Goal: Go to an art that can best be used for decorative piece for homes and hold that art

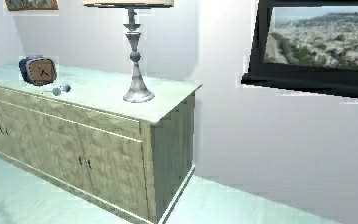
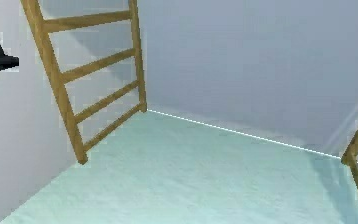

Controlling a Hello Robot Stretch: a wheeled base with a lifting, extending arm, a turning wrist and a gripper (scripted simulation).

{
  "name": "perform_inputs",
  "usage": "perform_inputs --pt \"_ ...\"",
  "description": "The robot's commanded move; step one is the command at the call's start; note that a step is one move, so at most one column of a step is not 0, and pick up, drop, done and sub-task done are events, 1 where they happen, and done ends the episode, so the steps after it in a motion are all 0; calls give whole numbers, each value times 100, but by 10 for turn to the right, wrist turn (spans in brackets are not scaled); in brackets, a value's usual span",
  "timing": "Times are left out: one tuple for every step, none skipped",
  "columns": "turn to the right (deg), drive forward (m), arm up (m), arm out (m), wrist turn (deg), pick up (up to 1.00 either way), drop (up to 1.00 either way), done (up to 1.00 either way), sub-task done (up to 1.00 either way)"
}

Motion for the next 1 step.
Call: perform_inputs --pt "0 35 0 0 0 0 0 0 0"
